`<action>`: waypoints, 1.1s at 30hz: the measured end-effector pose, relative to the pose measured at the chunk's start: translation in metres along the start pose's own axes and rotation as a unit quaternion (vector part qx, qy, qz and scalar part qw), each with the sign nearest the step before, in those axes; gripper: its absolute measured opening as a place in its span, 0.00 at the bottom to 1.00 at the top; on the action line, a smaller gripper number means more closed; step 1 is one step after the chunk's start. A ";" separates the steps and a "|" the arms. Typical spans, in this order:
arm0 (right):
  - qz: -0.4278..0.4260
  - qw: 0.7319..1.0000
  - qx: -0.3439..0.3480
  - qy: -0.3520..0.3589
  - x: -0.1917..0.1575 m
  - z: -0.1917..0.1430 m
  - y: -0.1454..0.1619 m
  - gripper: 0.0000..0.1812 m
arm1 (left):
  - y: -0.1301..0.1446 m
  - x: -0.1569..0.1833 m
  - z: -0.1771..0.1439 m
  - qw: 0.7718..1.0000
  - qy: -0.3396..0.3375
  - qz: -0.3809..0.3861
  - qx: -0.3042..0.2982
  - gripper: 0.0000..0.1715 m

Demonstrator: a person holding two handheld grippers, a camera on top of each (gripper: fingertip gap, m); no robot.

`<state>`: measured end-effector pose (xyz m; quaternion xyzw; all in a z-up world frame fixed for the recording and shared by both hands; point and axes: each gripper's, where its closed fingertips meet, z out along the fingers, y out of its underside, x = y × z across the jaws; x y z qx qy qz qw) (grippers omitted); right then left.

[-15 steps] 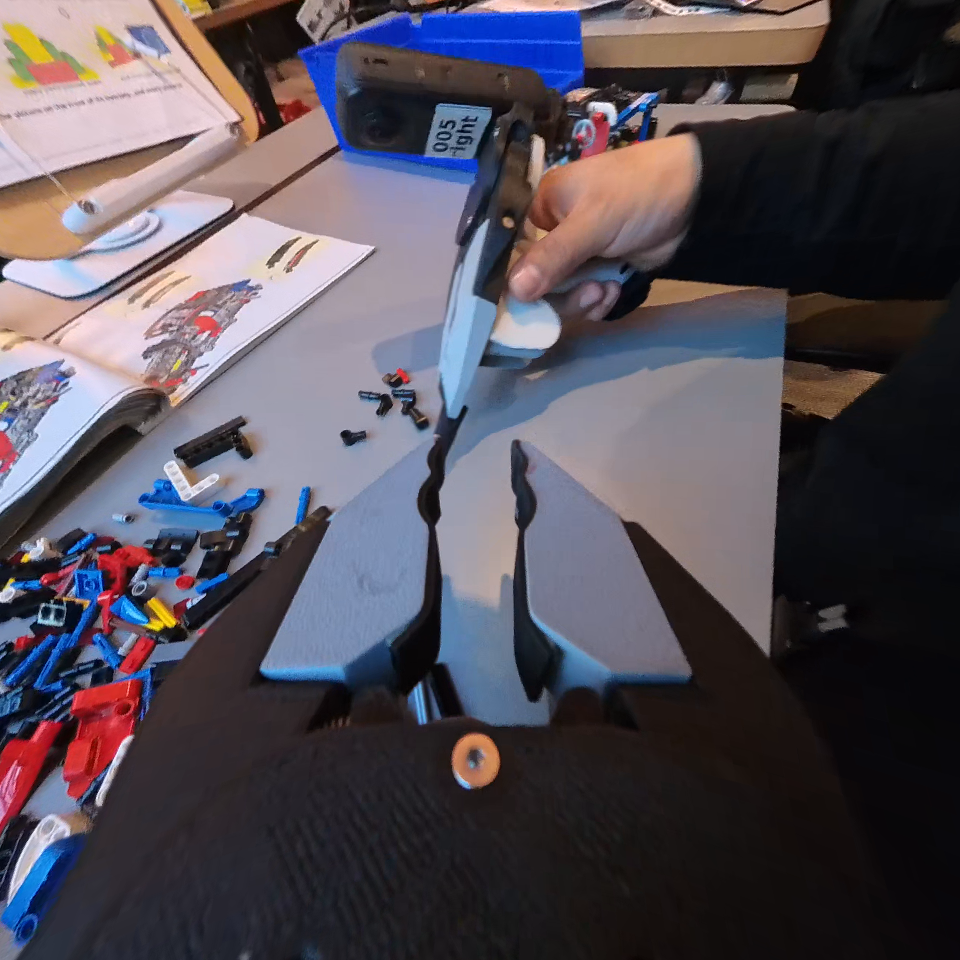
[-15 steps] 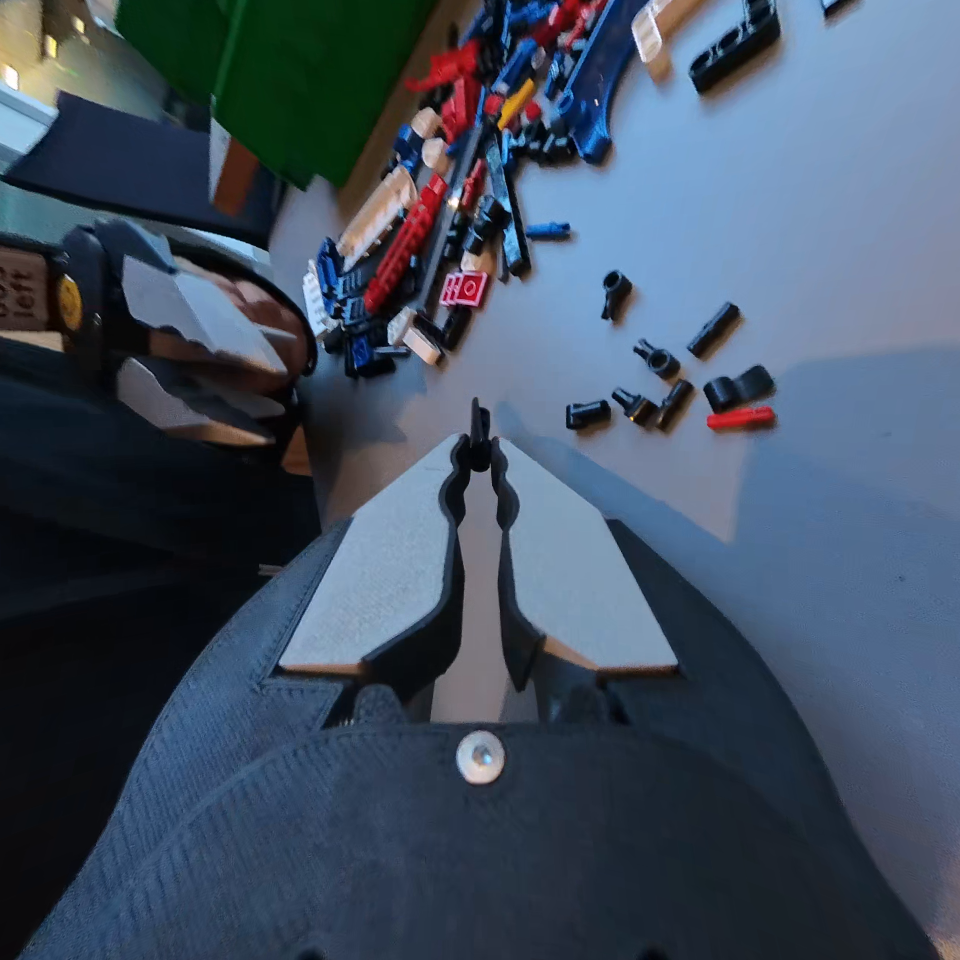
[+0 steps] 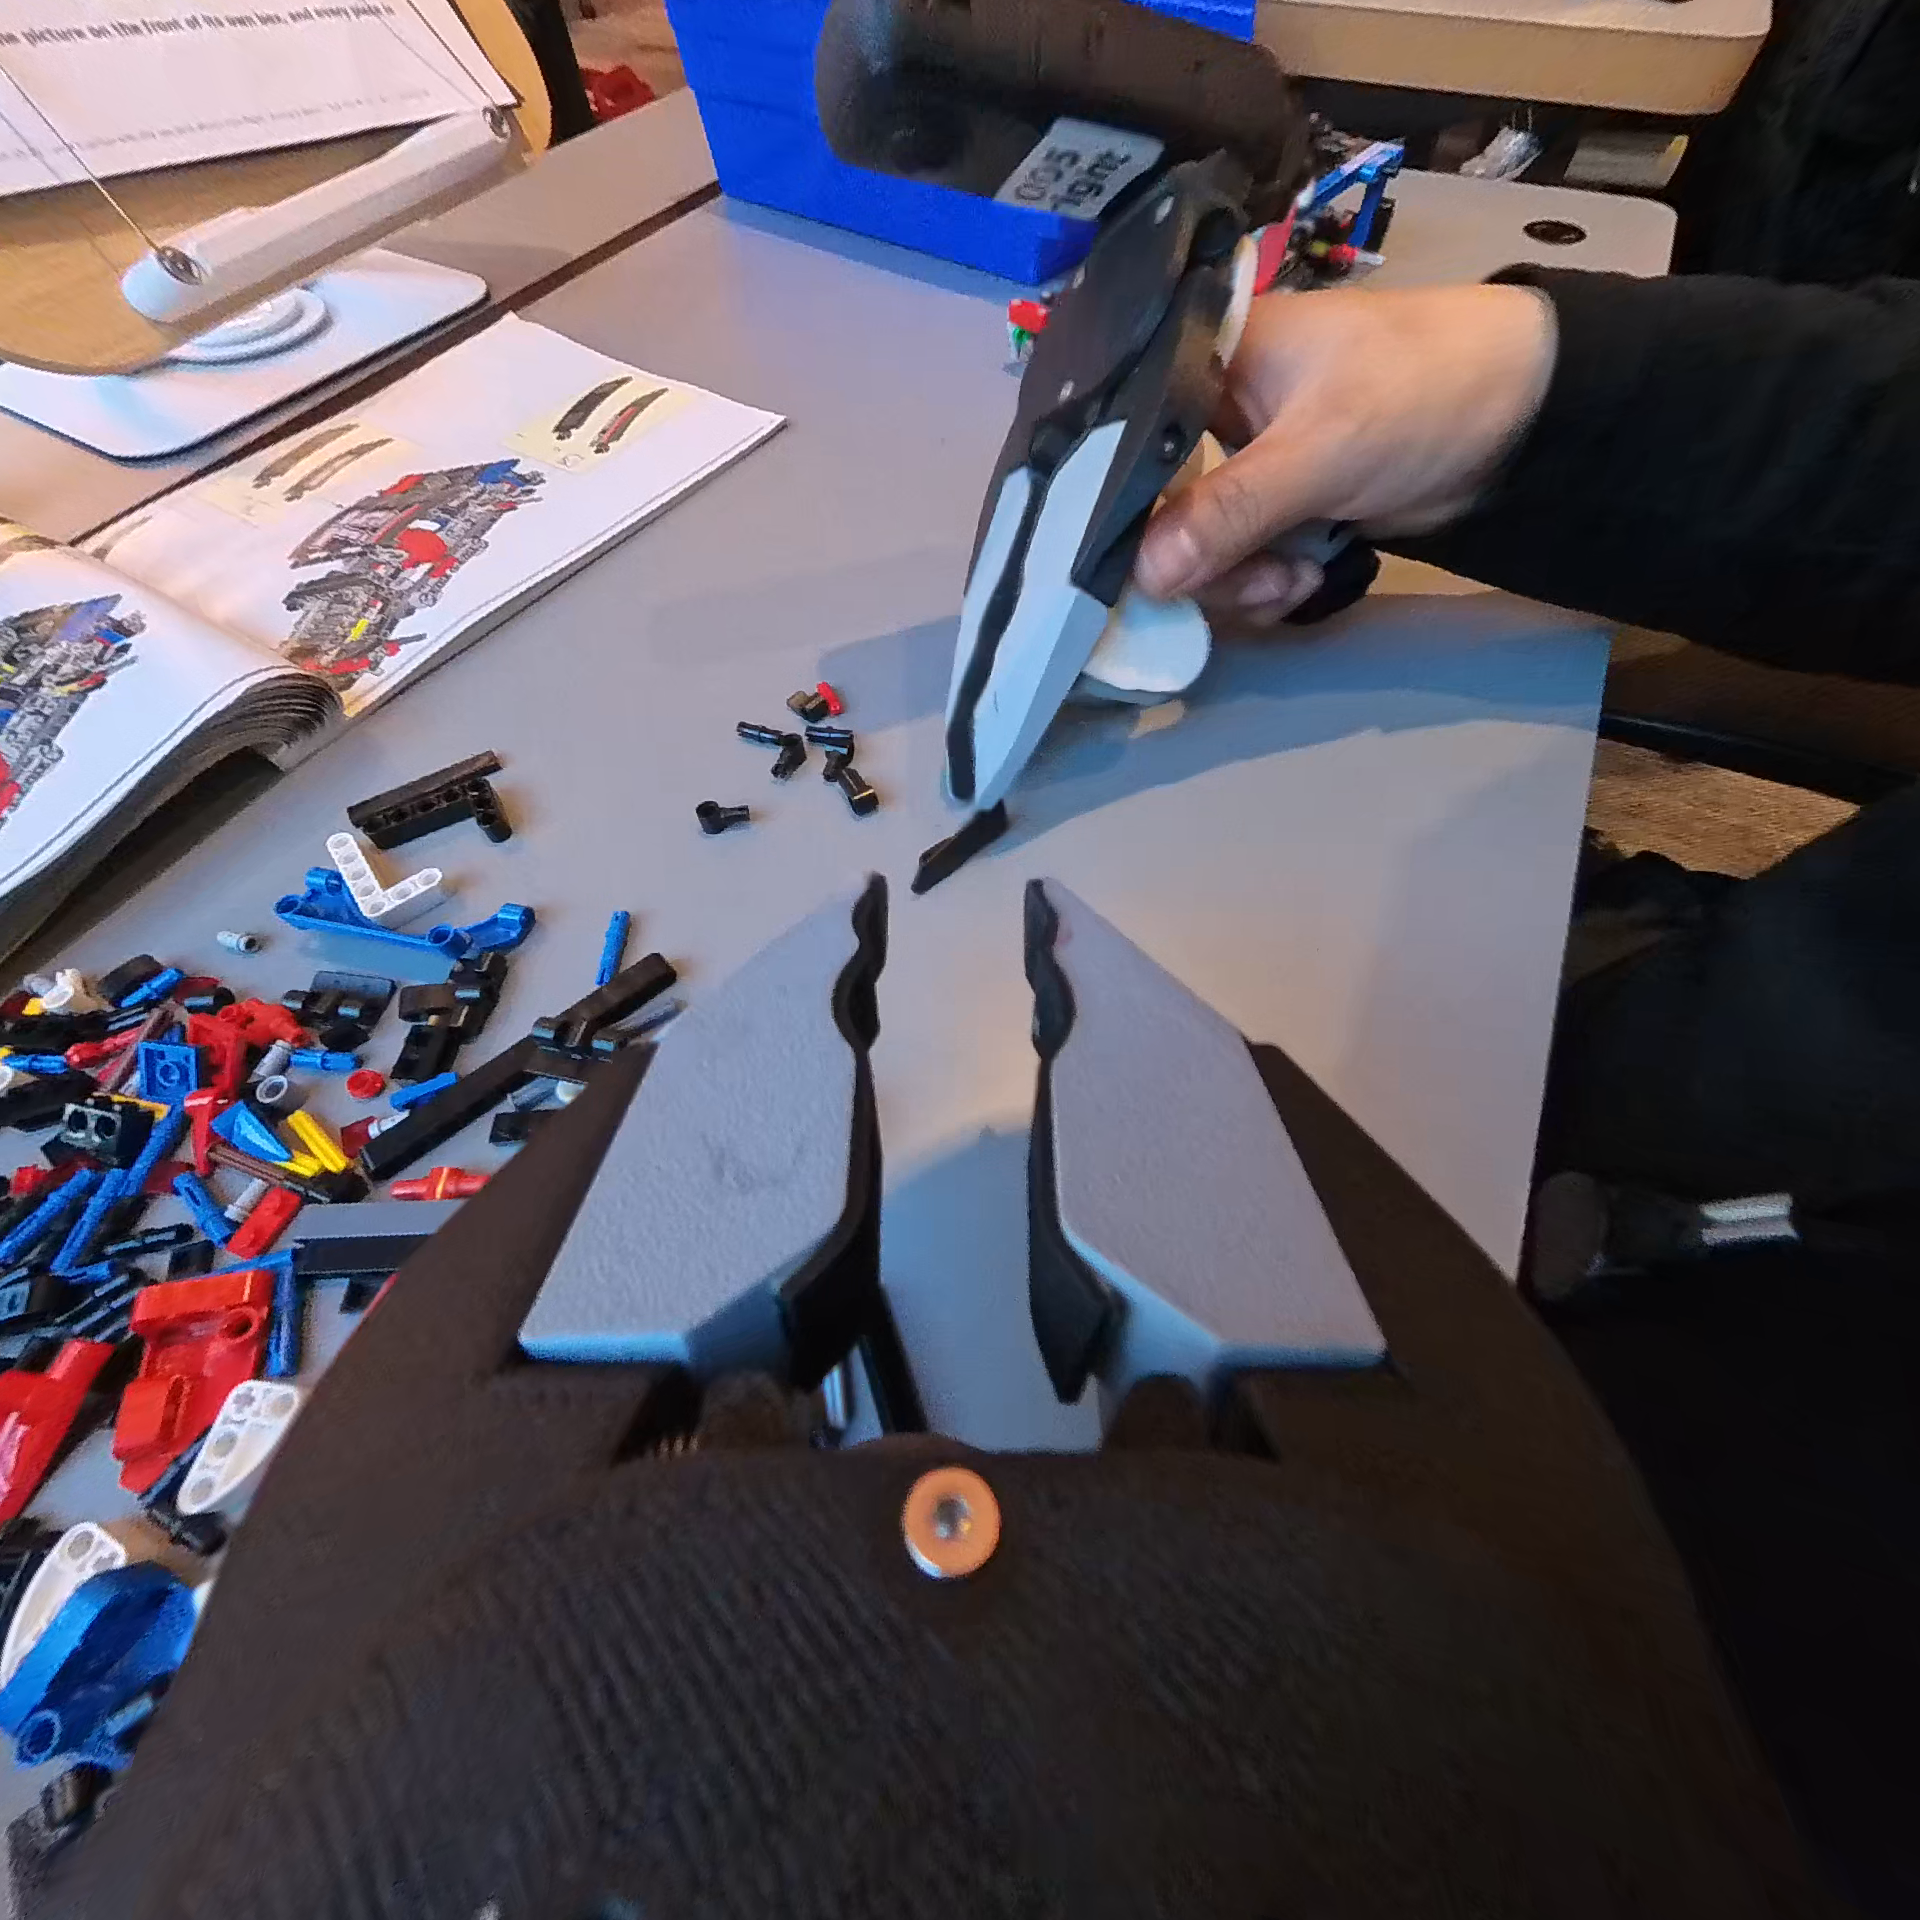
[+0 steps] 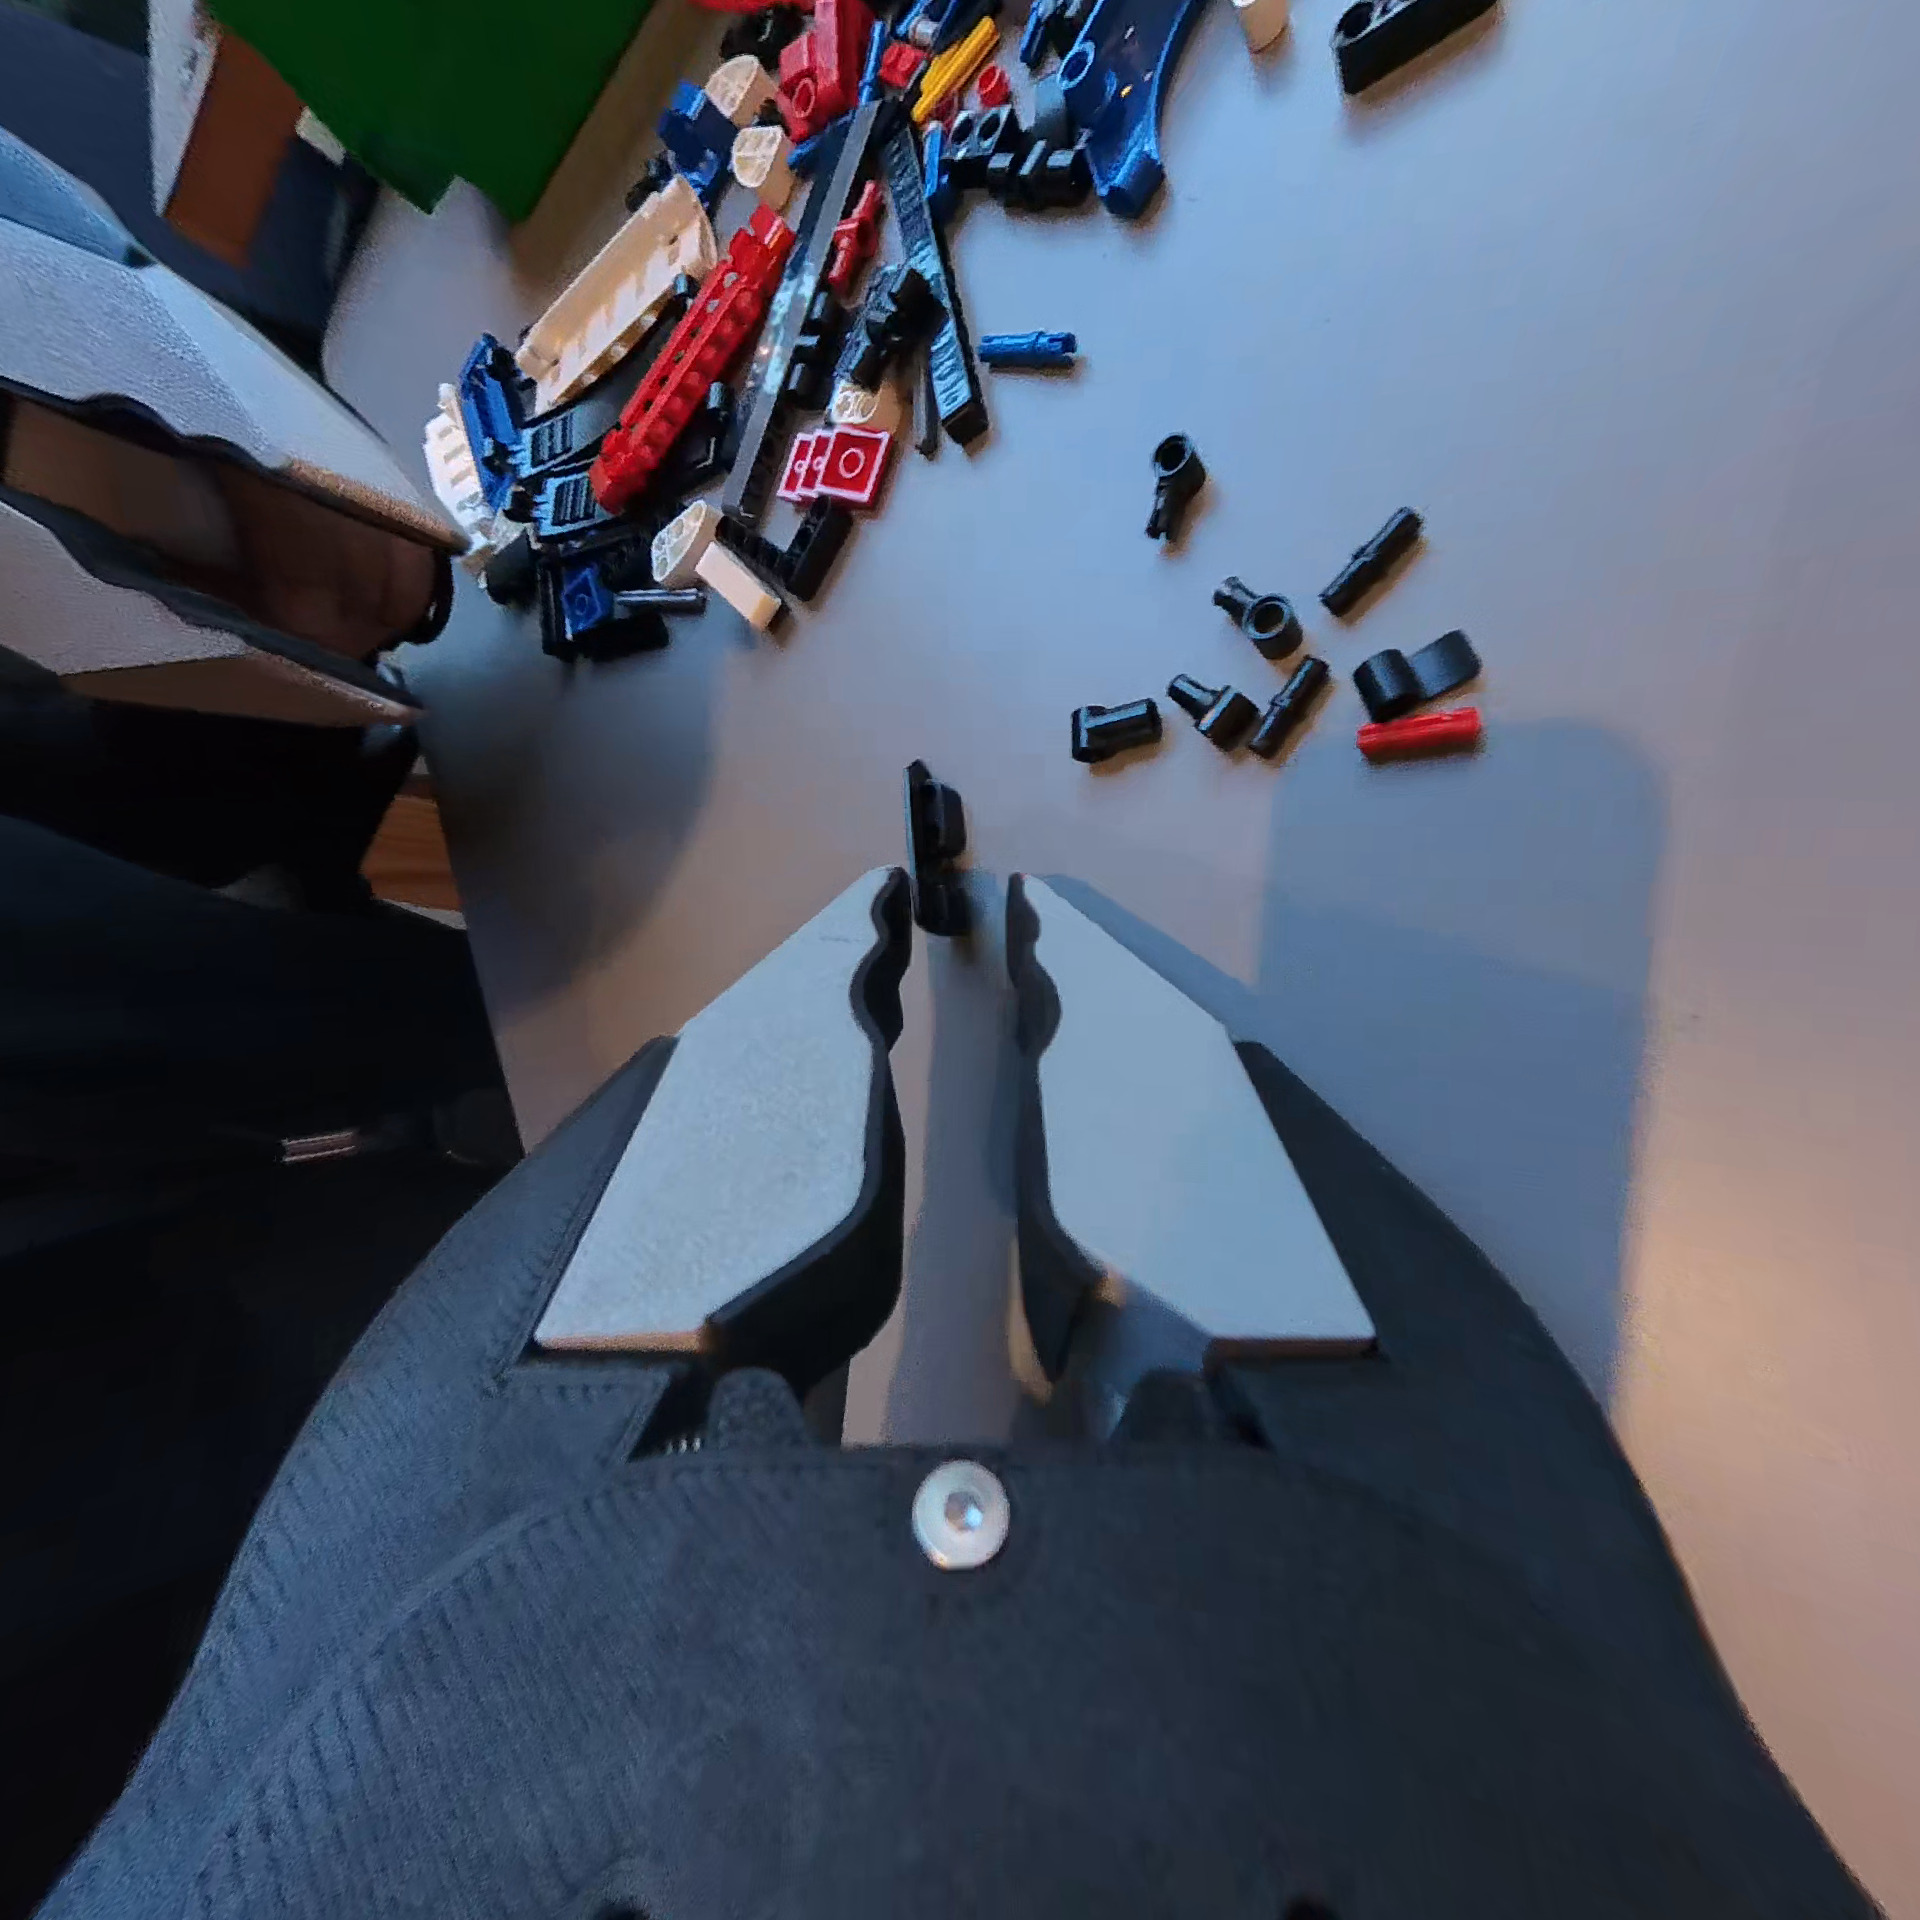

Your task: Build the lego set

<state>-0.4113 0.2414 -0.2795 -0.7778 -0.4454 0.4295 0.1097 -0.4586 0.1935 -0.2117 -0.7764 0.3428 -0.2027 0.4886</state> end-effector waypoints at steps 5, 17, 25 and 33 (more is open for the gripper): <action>-0.031 0.999 0.033 0.015 -0.002 -0.012 -0.005 0.09 | 0.003 -0.001 0.000 1.000 -0.002 -0.020 -0.008 0.14; -0.196 0.976 0.047 0.079 -0.003 -0.004 -0.001 0.12 | 0.012 0.006 0.009 1.000 -0.011 -0.016 -0.022 0.15; -0.128 0.992 -0.012 0.003 -0.013 0.006 0.009 0.01 | 0.027 0.021 0.020 0.998 -0.014 0.038 -0.050 0.14; 0.006 0.992 -0.081 -0.102 -0.027 0.011 0.021 0.01 | 0.038 0.026 0.039 0.981 -0.006 0.152 -0.120 0.17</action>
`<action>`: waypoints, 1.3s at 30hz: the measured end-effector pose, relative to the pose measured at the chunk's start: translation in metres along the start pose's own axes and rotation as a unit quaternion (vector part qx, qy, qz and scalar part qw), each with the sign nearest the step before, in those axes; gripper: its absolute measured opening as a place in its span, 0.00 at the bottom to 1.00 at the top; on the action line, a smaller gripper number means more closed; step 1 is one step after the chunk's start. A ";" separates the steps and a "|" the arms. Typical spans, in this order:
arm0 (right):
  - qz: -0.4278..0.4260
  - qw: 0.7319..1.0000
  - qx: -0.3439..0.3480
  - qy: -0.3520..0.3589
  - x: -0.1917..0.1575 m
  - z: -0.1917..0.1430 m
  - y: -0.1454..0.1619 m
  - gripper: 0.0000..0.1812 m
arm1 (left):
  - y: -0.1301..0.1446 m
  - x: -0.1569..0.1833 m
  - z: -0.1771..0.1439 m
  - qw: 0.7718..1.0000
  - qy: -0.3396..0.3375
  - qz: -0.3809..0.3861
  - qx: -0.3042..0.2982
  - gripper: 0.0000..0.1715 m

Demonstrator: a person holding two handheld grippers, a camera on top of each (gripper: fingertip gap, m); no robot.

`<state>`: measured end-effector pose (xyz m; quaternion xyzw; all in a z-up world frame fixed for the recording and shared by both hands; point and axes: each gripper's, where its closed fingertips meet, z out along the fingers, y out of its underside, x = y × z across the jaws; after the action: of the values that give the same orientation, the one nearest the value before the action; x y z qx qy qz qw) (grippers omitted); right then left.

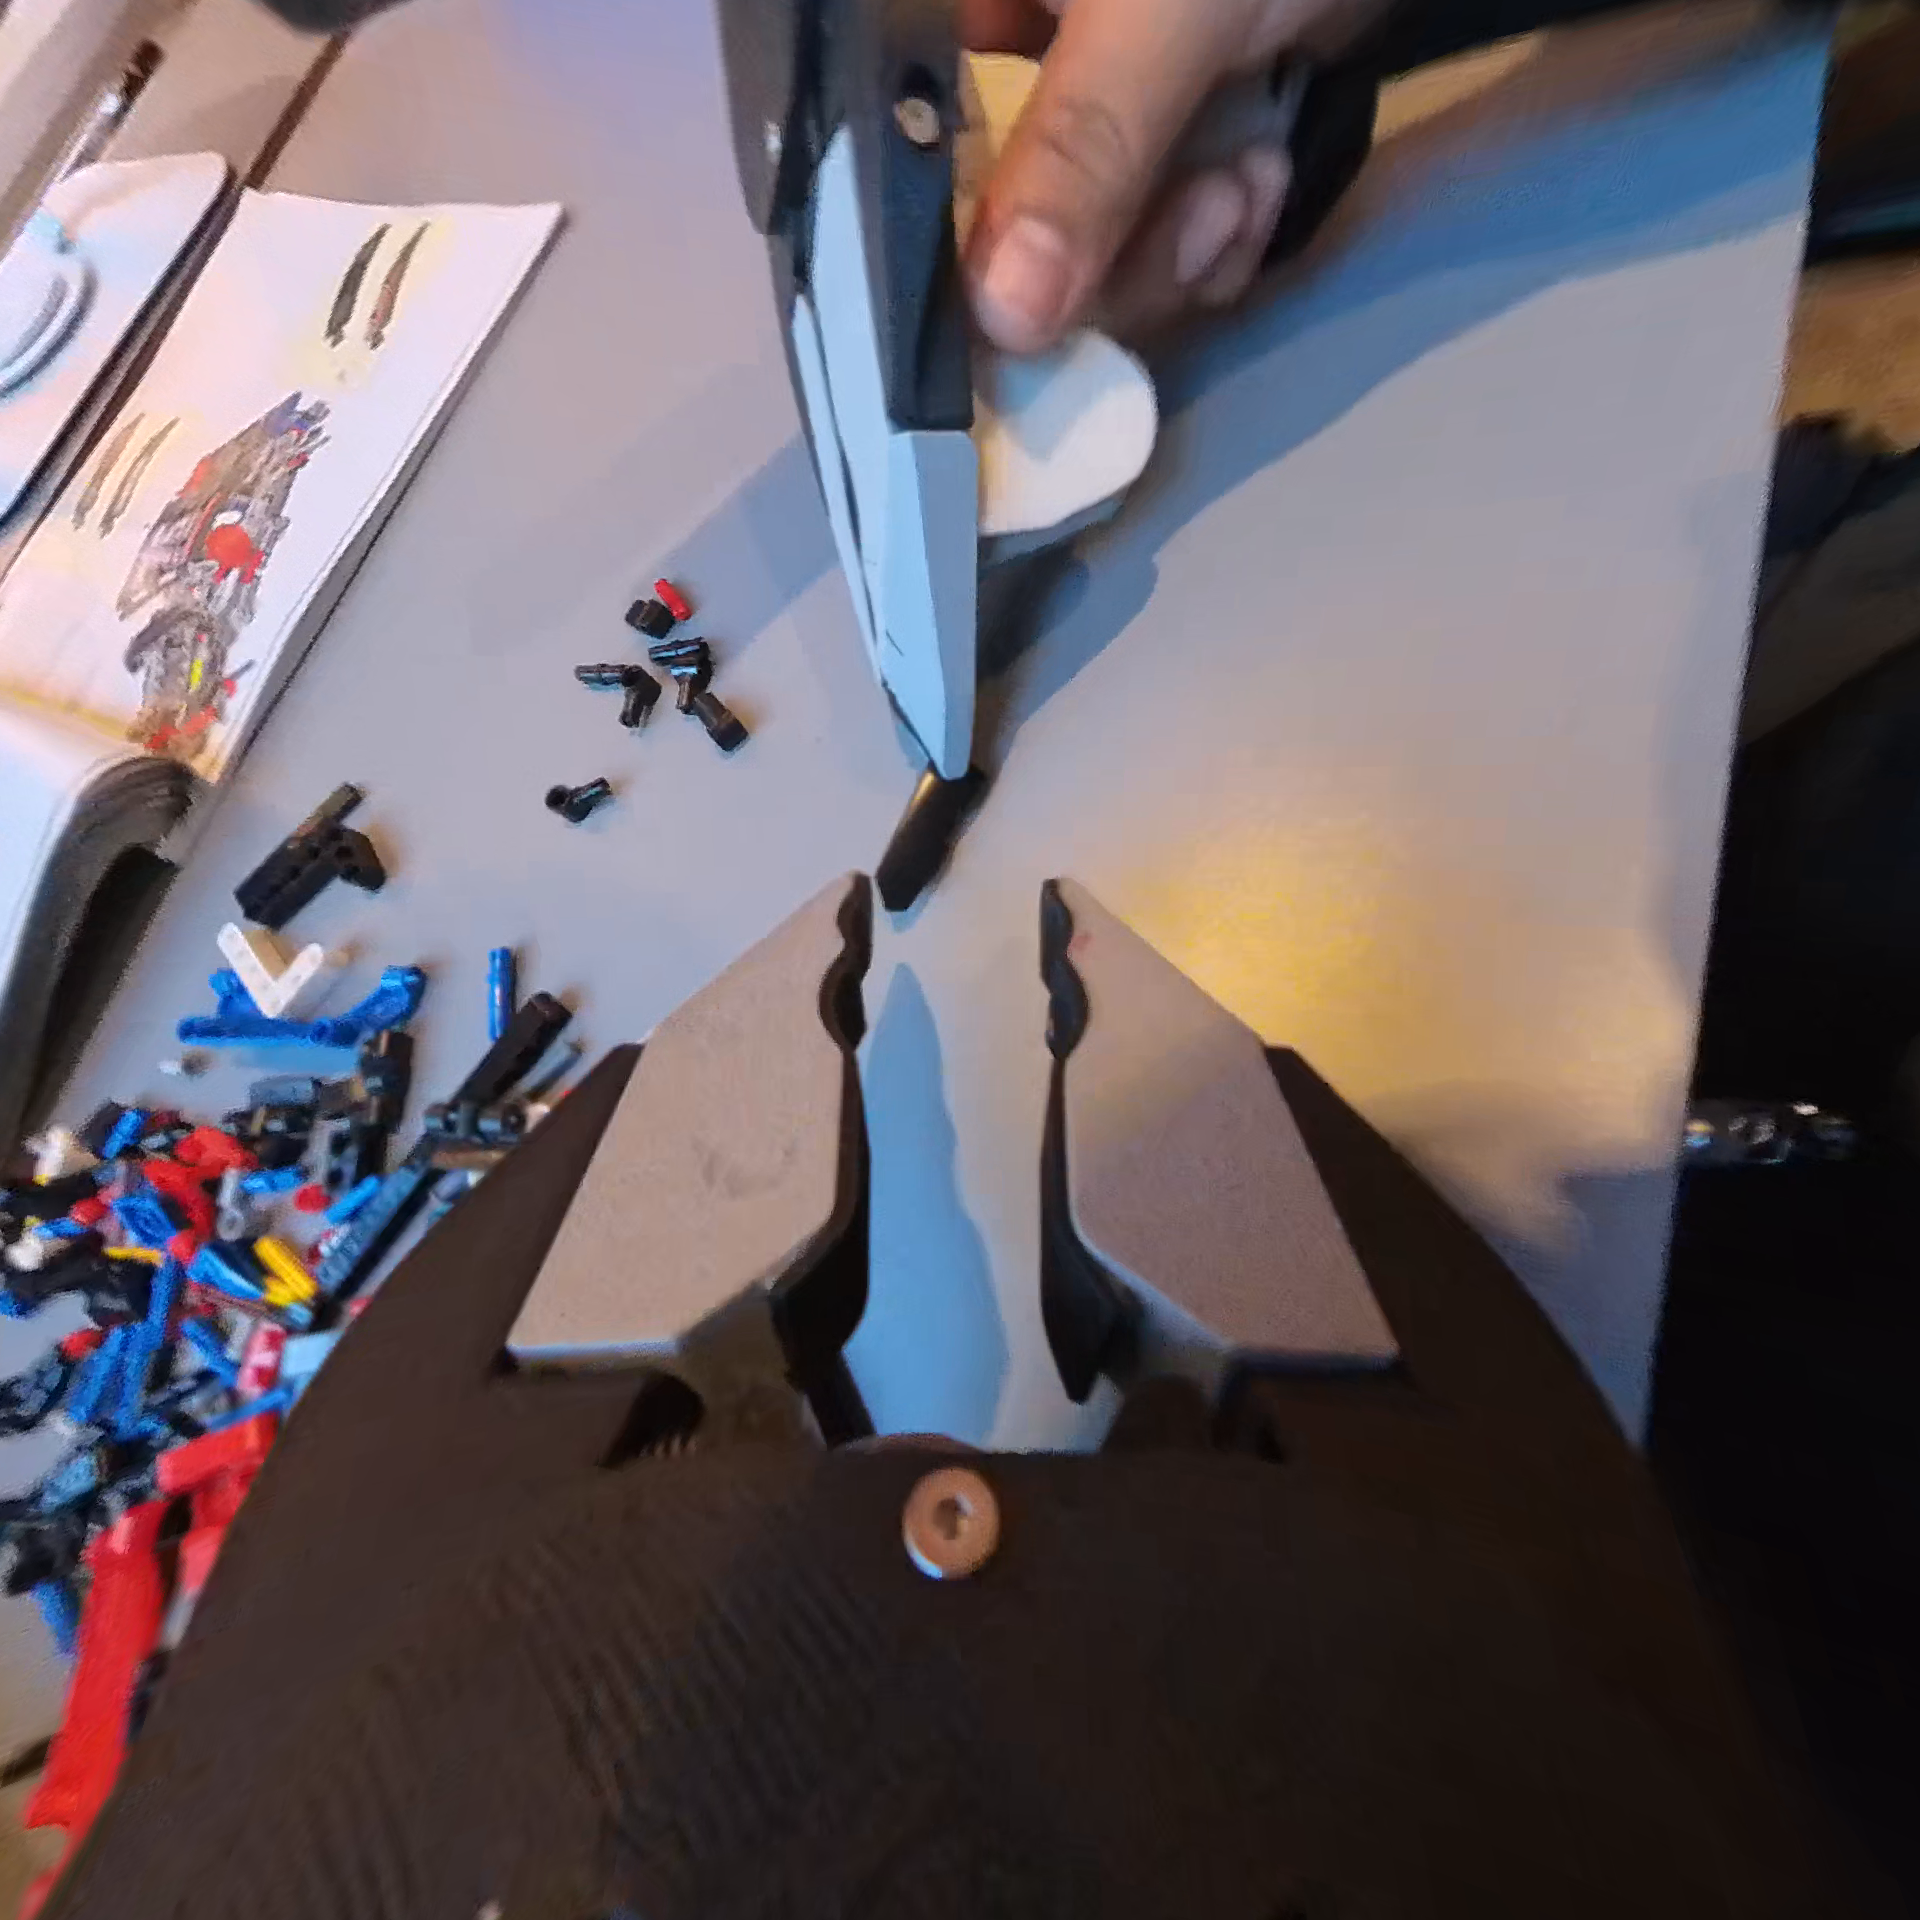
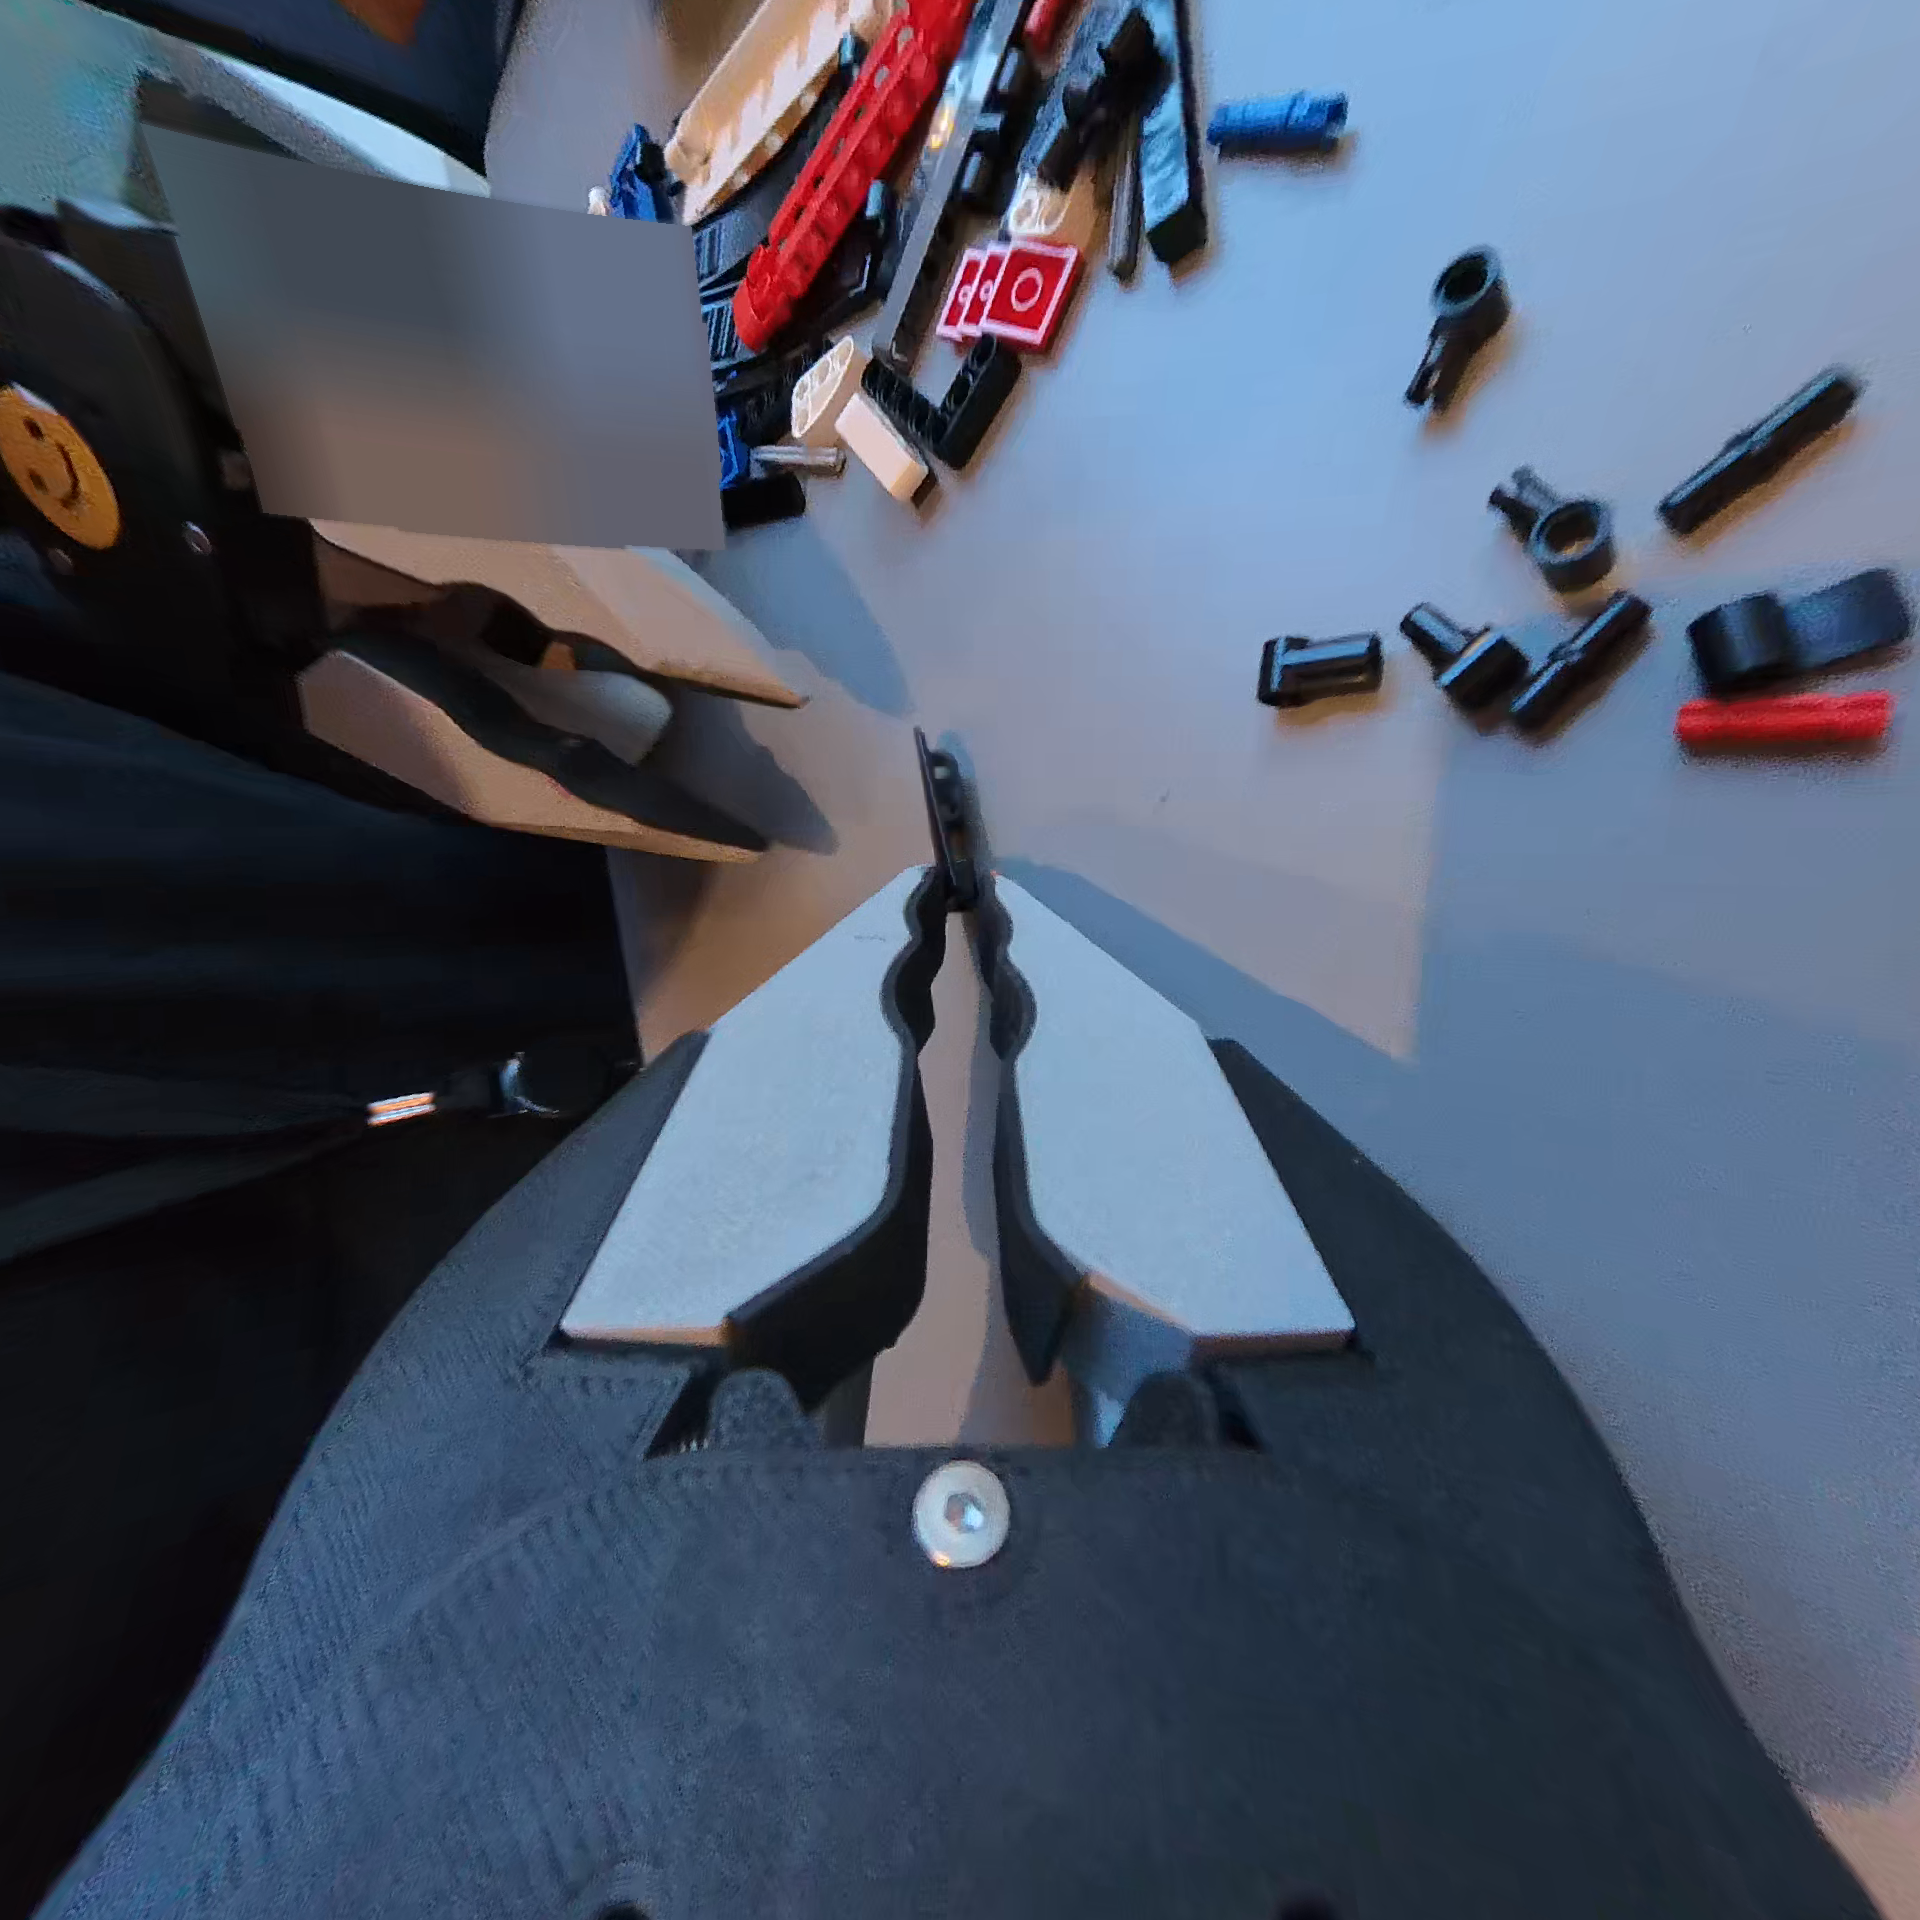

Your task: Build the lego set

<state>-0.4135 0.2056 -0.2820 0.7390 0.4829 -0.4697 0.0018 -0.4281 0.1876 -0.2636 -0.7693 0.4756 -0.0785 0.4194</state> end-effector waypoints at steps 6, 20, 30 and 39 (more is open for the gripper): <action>0.018 1.000 -0.014 -0.005 0.000 0.001 0.001 0.01 | 0.006 -0.001 0.021 0.995 0.014 0.081 -0.059 0.15; -0.045 0.997 -0.013 0.068 0.009 -0.009 -0.003 0.05 | 0.004 -0.001 0.028 0.996 0.054 0.013 -0.075 0.14; -0.106 0.983 0.118 0.095 0.000 -0.035 -0.033 0.11 | 0.012 -0.004 0.018 0.996 0.039 -0.024 -0.075 0.18; -0.201 0.918 0.266 0.215 0.007 -0.063 -0.053 0.19 | 0.008 -0.012 -0.007 0.990 0.007 -0.139 0.015 0.21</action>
<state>-0.4073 0.2681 -0.2275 0.6825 0.4674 -0.4012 -0.3934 -0.4429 0.1915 -0.2615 -0.8210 0.3658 -0.1487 0.4123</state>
